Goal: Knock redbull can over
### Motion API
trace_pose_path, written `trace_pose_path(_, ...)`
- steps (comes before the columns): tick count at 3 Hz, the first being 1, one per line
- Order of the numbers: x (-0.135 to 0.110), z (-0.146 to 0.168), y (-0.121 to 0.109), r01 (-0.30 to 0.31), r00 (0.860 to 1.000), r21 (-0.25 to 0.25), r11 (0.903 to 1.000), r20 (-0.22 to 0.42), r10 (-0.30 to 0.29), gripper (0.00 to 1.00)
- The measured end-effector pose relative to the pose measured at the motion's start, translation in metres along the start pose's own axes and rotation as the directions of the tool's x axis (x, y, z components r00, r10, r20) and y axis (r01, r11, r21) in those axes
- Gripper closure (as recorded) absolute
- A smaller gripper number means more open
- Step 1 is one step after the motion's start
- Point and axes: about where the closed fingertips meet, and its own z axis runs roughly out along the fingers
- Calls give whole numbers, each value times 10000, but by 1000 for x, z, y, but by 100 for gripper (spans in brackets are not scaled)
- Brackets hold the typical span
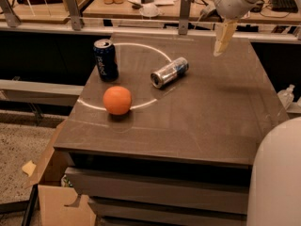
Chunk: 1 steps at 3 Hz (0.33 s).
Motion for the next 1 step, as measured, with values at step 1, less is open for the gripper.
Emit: trace_pose_path(1, 0, 0, 0, 0, 10000, -1, 10000, 1, 0, 0)
